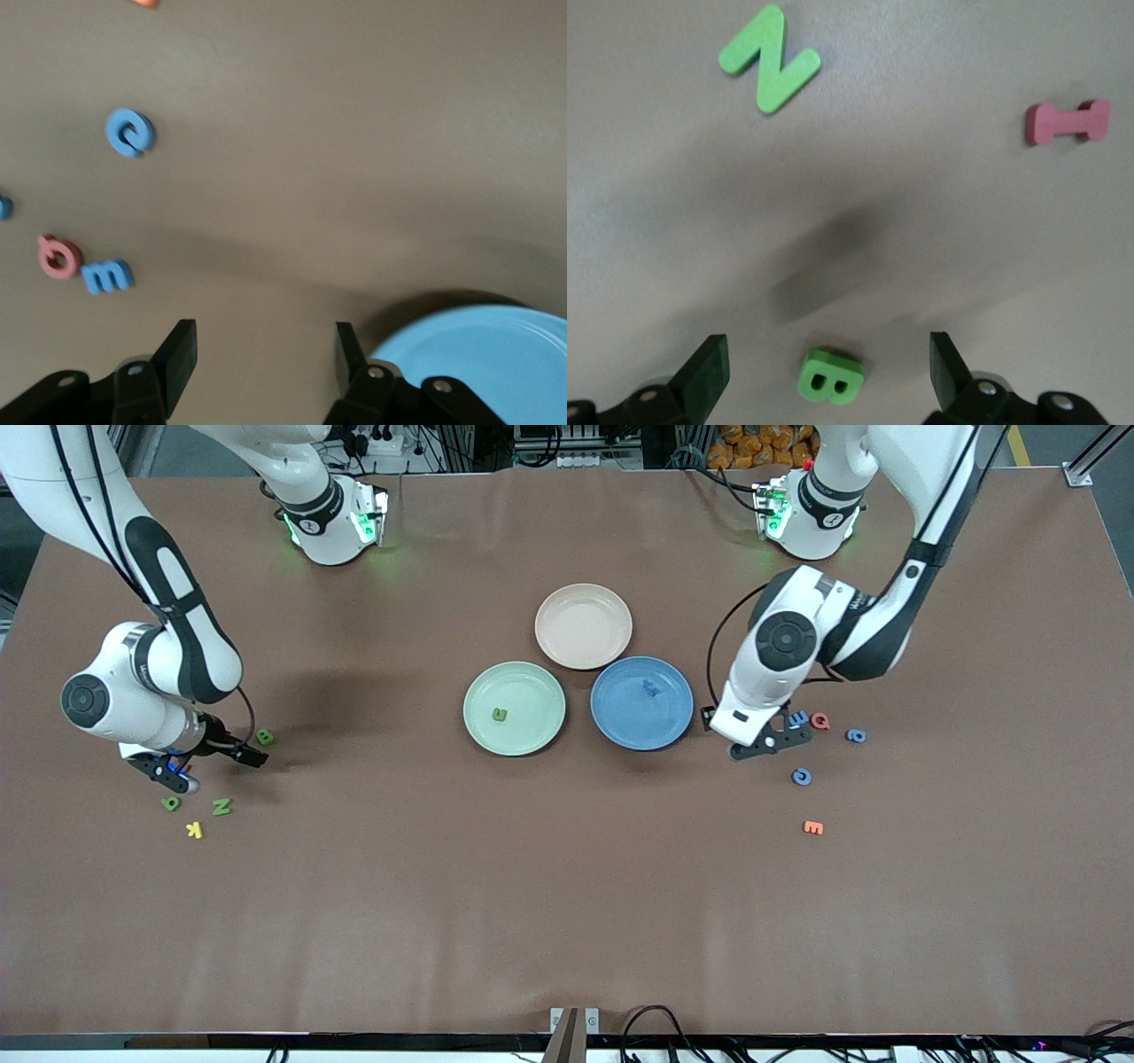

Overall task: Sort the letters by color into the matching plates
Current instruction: 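Return the right gripper to the green B while the left gripper returns to letters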

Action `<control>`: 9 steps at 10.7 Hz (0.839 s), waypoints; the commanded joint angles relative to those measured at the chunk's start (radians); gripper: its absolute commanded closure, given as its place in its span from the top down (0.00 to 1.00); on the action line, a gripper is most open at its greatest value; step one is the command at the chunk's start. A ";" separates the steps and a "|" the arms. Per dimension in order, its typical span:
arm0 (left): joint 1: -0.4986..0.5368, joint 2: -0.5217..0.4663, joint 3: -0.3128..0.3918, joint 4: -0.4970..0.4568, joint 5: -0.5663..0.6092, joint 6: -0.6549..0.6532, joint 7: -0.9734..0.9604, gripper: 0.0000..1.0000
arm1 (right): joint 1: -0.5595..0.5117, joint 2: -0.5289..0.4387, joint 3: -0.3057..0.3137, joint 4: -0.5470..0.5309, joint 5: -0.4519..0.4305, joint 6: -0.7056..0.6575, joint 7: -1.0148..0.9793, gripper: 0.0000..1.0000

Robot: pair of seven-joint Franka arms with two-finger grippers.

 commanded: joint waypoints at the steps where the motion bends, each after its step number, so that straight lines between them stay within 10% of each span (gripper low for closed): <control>1: 0.094 -0.003 -0.011 -0.015 0.025 0.039 0.119 0.71 | -0.008 -0.074 0.009 -0.114 -0.005 0.064 -0.027 1.00; 9: 0.294 0.064 -0.008 -0.071 0.027 0.260 0.388 0.71 | 0.003 -0.054 0.010 -0.146 -0.002 0.116 -0.027 0.94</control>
